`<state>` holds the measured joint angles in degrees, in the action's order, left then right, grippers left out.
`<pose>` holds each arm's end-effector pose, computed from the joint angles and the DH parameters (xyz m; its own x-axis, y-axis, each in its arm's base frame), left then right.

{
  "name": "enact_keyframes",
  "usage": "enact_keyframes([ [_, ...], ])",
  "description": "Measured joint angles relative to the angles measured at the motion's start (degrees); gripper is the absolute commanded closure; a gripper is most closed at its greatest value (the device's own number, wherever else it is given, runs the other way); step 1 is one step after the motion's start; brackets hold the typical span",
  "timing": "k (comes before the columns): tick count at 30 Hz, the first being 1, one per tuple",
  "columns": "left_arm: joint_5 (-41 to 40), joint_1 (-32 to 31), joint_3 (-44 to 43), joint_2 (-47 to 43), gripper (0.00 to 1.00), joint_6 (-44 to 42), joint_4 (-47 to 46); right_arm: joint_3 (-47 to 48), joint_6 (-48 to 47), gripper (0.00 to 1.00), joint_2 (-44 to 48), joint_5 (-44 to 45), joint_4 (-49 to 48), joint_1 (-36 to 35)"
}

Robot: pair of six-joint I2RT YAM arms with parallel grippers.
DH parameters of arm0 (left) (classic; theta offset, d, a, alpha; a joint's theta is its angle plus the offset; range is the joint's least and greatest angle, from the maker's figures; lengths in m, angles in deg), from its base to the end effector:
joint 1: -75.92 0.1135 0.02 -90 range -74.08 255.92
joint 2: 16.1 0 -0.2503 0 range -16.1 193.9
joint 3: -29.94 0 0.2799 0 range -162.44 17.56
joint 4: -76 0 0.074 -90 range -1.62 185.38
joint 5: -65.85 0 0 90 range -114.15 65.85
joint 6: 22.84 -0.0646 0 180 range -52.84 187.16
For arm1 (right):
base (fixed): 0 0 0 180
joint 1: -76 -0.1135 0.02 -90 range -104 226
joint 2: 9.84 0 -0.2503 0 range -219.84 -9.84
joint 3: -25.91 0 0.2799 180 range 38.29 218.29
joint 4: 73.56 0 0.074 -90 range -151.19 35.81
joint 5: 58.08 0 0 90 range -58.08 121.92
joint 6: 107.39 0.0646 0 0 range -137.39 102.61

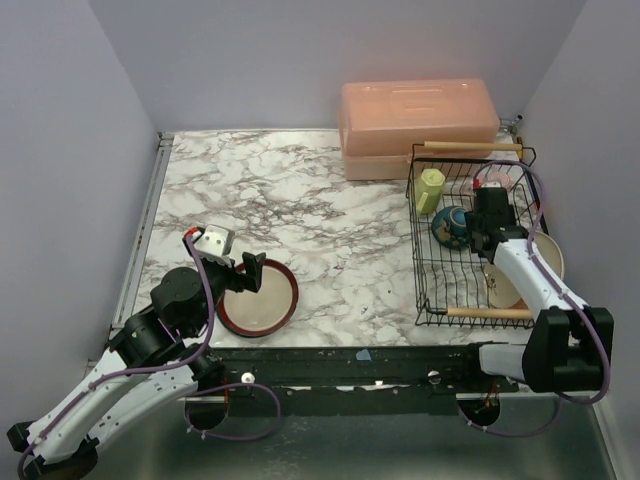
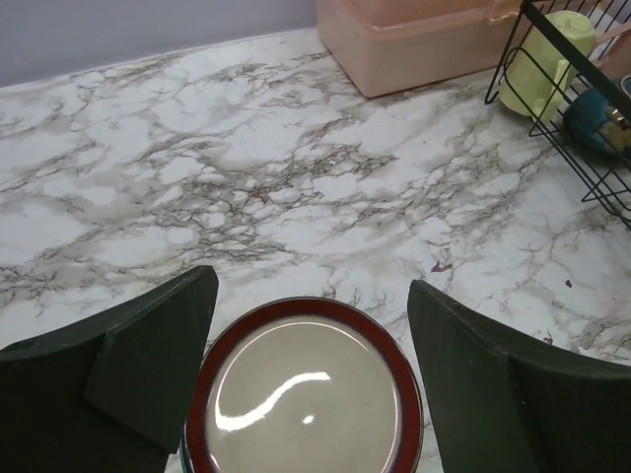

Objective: Load the mixed dishes into the dish rack

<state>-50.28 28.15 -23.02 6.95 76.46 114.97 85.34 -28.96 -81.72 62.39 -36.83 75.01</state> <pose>0.1304 -0.1013 0.3303 -0.1646 -0.0345 -0.9858 0.3505 0.9321 -0.0911 0.3008 -0.0276 0.1929 -0.8048 -0.1868 -0.5634 0.1583 0.8472 -0.5071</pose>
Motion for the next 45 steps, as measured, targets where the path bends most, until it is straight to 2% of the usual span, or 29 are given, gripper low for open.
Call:
enact_keyframes([
  [3,0.0,0.0,0.0,0.1,0.13,0.0,0.0,0.1,0.7,0.47,-3.2,-1.8,0.0,0.0],
  [8,0.0,0.0,0.0,0.2,0.13,0.0,0.0,0.3,1.7,0.47,-4.7,-3.8,2.3,0.0],
  [11,0.0,0.0,0.0,0.2,0.13,0.0,0.0,0.4,1.7,0.31,-2.8,-4.2,2.6,0.0],
  [13,0.0,0.0,0.0,0.3,0.13,0.0,0.0,0.4,1.7,0.25,-1.4,-4.2,2.5,0.0],
  [18,0.0,0.0,0.0,0.6,0.13,0.0,-0.1,0.7,2.1,0.18,-0.8,-4.3,2.2,0.0],
  [23,0.0,0.1,0.0,1.7,0.13,0.0,-0.2,3.5,2.9,0.15,-1.2,-4.6,2.4,0.0],
  [25,0.0,0.2,0.0,2.1,0.13,-0.1,-0.2,5.4,3.3,0.09,-1.2,-5.1,2.4,0.0],
  [26,0.0,0.4,0.0,2.4,0.13,0.0,-0.2,6.4,3.6,0.01,-1.1,-5.6,2.4,0.0],
  [28,0.0,0.6,0.0,3.1,0.13,0.0,-0.2,7.8,4.5,0.00,-0.3,-7.2,2.3,0.0],
  [31,0.0,1.3,0.0,4.8,0.13,0.0,-0.3,8.2,7.7,0.00,3.1,-10.5,1.5,-0.1],
  [35,0.1,2.9,0.0,7.4,0.13,0.0,-0.4,8.2,17.9,0.00,11.1,-15.5,-2.1,-0.1],
  [41,1.2,7.0,0.0,12.6,0.13,0.5,-0.4,5.8,29.3,0.00,21.1,-31.6,-12.7,-0.1],
  [45,1.8,9.1,-0.3,16.1,0.12,2.5,0.6,3.1,34.1,0.01,21.6,-42.7,-17.7,-0.1],
])
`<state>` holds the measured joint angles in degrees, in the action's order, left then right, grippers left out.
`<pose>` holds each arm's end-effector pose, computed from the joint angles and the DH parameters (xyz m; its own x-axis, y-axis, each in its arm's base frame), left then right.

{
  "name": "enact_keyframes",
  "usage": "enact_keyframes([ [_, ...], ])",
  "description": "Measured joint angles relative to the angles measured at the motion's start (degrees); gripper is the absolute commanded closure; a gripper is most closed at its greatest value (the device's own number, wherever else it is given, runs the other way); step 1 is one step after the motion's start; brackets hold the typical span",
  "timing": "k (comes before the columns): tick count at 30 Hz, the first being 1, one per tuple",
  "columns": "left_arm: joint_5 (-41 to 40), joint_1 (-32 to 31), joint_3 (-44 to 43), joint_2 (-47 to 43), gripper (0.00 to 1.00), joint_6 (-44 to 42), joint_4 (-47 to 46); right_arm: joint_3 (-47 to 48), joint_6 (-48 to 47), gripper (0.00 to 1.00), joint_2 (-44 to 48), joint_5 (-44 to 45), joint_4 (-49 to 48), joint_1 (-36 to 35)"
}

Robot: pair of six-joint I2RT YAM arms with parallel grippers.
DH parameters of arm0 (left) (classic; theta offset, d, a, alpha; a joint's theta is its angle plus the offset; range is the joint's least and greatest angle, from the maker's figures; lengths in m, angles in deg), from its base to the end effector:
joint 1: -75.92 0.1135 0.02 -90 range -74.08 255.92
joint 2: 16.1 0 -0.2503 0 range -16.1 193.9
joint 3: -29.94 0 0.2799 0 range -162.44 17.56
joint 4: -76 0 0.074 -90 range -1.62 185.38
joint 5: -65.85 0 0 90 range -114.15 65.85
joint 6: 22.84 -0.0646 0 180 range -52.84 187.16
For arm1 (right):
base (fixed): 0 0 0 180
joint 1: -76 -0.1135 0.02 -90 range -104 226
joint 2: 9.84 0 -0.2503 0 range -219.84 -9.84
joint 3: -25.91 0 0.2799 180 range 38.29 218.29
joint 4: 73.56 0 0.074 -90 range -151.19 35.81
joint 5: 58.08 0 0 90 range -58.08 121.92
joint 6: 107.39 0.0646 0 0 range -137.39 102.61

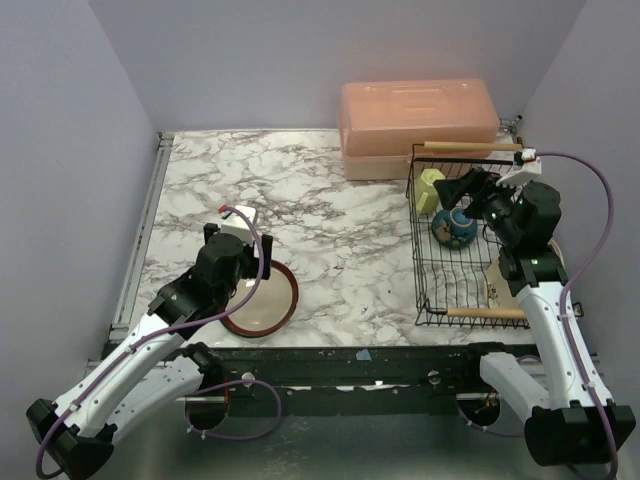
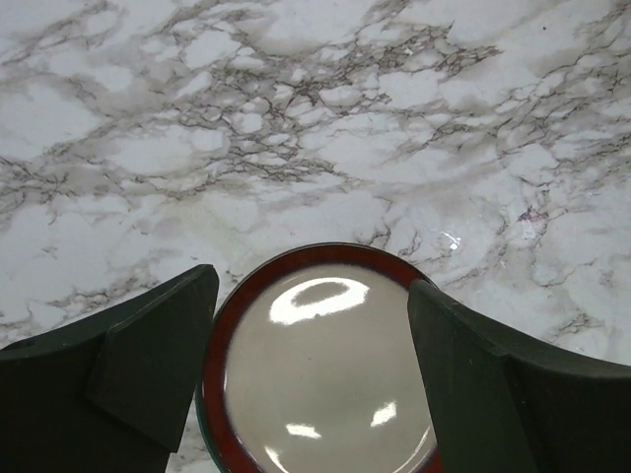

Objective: Load the mixed dishes into the dish rack

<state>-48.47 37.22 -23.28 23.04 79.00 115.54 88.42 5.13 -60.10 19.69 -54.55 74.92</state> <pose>0.1862 -0.1151 0.2825 -0.3857 0.0694 -0.9200 0.2048 0.9787 -0.0120 0.2694 0.0188 0.3492 -0.1963 0.3707 -0.9078 -0.1662 0.8998 0.4034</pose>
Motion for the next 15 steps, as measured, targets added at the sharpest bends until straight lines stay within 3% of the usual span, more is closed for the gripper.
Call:
enact_keyframes([
  [7,4.2,1.2,-1.7,4.1,0.13,11.4,5.3,-1.2,4.6,0.01,-5.1,-11.8,-1.0,-1.3],
  [15,15.4,1.6,0.6,8.0,0.32,25.0,7.1,2.1,5.7,0.00,-6.9,-11.1,-0.7,-13.4],
])
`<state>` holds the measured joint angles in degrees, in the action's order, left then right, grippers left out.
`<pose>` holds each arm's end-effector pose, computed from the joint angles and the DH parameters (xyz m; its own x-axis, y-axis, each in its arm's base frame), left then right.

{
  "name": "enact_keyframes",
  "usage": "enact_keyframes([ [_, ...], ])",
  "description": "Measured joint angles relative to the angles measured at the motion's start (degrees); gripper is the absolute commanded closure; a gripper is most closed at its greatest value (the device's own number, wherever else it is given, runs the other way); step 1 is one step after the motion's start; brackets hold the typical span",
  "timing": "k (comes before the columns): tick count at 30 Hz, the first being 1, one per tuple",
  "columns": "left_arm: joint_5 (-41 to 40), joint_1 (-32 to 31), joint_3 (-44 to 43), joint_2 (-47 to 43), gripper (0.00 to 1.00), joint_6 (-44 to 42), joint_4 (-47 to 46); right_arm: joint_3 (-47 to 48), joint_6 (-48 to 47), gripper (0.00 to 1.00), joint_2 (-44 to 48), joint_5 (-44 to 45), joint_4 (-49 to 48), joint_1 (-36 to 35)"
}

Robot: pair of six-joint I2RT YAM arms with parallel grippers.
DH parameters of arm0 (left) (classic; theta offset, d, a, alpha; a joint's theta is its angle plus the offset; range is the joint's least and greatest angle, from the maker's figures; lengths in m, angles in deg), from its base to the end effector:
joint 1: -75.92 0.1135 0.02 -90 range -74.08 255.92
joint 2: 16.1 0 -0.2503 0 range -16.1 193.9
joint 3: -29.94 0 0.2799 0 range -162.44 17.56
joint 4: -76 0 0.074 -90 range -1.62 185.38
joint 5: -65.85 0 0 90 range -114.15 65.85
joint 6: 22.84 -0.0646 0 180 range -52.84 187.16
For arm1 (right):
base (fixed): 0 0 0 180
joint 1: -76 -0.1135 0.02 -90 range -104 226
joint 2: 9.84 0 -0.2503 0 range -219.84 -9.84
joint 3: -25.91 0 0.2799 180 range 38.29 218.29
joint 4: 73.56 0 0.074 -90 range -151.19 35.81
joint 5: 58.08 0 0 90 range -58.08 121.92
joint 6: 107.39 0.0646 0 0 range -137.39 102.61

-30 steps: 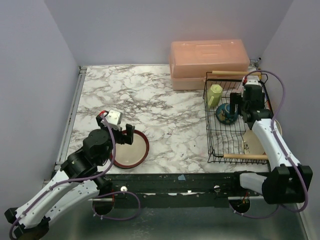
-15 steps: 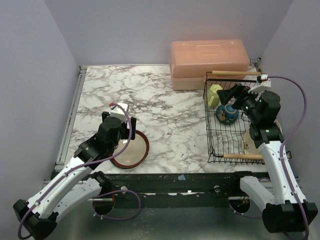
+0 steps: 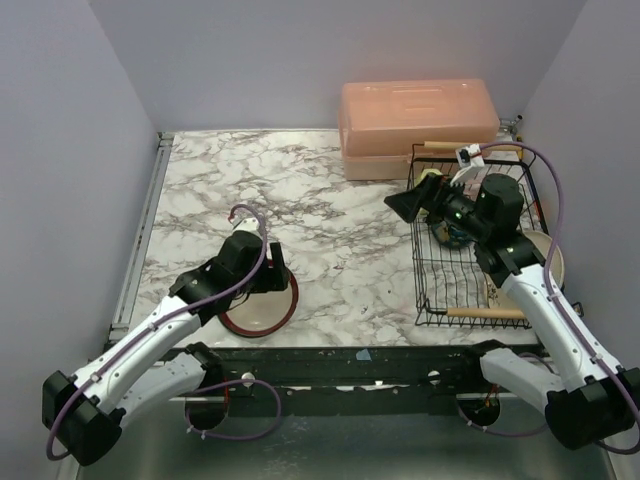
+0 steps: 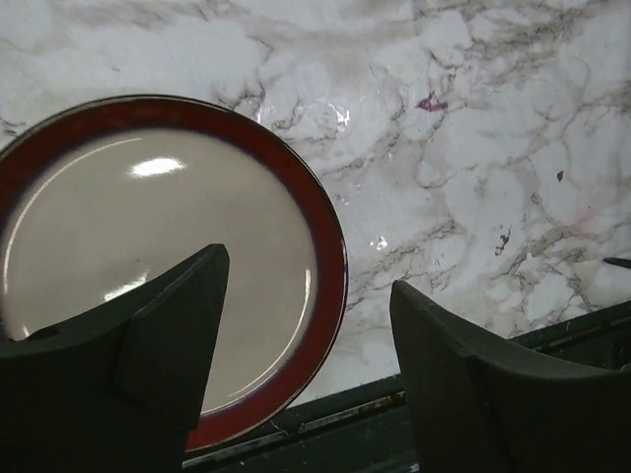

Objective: Load the mixed dishes into the dish rack

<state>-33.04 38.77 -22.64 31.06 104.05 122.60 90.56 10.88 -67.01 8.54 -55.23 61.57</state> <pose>0.1911 -0.1323 0.2327 -0.7222 -0.1969 -0.6630 0.0880 0.9247 -0.3704 0.2771 0.0978 0.3352 -0.4477 0.3337 -0.8296 -0.4475 0.7196 0.5309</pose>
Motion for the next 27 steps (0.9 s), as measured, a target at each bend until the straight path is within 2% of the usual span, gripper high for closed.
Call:
enact_keyframes([
  [4,3.5,-2.7,-0.1,5.6,0.36,2.5,1.2,0.3,1.7,0.00,-0.6,0.5,-1.0,-3.9],
  [6,1.9,-7.5,-2.0,8.9,0.40,3.0,4.4,0.3,2.9,0.00,-1.2,1.5,-1.7,-5.8],
  [9,-3.4,-15.2,-7.1,14.1,0.50,3.9,8.6,0.3,4.6,0.00,-2.5,3.1,-2.2,-9.4],
  [12,-9.7,-21.2,-10.8,19.5,0.56,5.4,10.9,0.3,5.7,0.01,-3.3,4.5,-2.2,-11.8],
  [18,-18.8,-28.4,-11.5,27.4,0.55,9.0,14.5,0.3,6.2,0.00,-3.1,8.0,-2.0,-12.1],
  [24,-23.1,-31.1,-11.6,33.5,0.54,11.0,15.5,0.4,5.9,0.00,-2.6,11.5,-1.5,-12.1],
  [27,-24.2,-31.5,-11.6,35.9,0.57,11.2,15.6,0.8,5.2,0.01,-2.6,12.9,-0.8,-12.1],
])
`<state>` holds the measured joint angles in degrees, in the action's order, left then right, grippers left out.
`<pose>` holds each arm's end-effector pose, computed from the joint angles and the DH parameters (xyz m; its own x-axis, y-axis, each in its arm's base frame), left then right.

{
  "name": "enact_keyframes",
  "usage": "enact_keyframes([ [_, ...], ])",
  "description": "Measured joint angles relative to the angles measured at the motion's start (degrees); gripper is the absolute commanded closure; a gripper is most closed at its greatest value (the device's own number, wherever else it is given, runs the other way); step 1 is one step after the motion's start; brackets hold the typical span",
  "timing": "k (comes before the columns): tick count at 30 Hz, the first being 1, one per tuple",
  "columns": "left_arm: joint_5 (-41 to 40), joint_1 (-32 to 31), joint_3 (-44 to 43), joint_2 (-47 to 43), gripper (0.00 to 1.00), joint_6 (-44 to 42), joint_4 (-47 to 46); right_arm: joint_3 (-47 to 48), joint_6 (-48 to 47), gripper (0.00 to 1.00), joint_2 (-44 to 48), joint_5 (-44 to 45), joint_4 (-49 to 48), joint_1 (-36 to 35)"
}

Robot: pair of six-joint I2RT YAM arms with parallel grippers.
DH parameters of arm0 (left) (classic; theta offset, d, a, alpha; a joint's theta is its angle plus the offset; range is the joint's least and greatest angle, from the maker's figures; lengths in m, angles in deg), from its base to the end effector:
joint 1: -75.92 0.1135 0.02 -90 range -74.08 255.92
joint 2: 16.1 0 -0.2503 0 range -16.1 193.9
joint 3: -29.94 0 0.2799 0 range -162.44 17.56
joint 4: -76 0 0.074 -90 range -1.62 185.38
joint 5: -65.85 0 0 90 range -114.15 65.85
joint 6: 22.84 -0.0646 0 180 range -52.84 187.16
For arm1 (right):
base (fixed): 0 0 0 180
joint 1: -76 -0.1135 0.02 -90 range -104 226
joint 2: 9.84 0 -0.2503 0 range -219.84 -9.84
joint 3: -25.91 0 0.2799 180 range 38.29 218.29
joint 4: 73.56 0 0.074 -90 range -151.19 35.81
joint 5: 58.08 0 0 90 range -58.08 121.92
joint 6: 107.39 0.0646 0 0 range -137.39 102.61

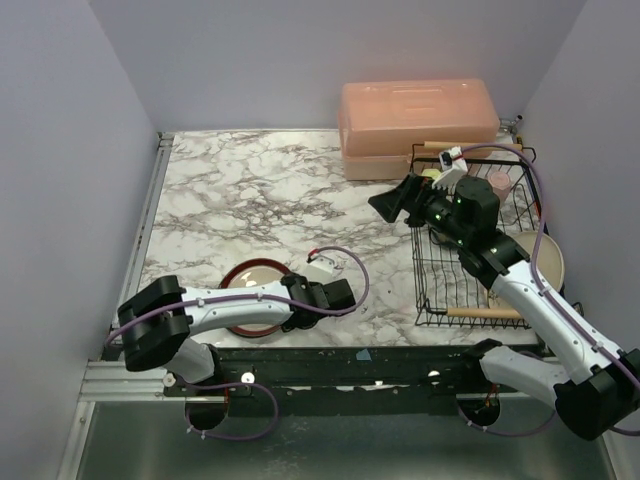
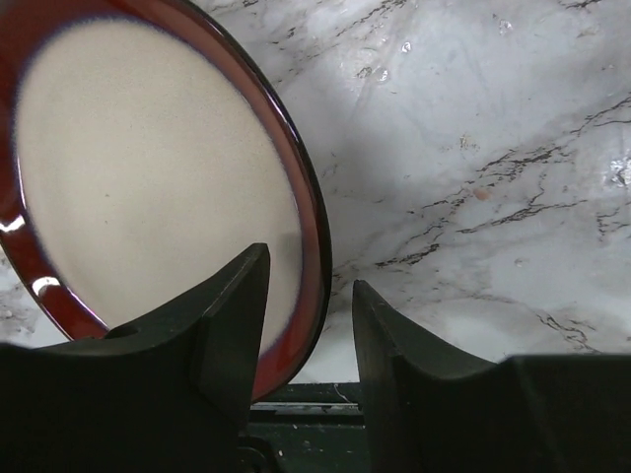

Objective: Load the mixed dishes into the dish rack

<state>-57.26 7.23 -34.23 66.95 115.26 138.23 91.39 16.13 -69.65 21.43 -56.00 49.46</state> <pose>0.1326 -0.2428 0.1448 -0.7978 0.3296 -0.5049 0.2334 0.9409 0.2454 0.2696 0.1478 0.3292 -0.4843 0.3651 -0.7951 -0.3974 0.7178 0.5717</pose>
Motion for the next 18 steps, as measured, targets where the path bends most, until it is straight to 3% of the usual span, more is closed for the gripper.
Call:
enact_keyframes([
  [6,-2.3,-1.4,-1.1,4.8,0.67,1.0,1.0,0.2,-0.6,0.00,0.0,1.4,0.4,0.0],
  [14,-4.0,-2.3,-3.0,7.5,0.93,1.9,2.6,0.3,-1.2,0.00,-2.4,1.8,1.0,0.0],
  [18,-4.0,-2.7,-3.1,7.5,1.00,2.4,2.6,1.3,-1.6,0.01,-3.9,2.1,1.7,0.0],
])
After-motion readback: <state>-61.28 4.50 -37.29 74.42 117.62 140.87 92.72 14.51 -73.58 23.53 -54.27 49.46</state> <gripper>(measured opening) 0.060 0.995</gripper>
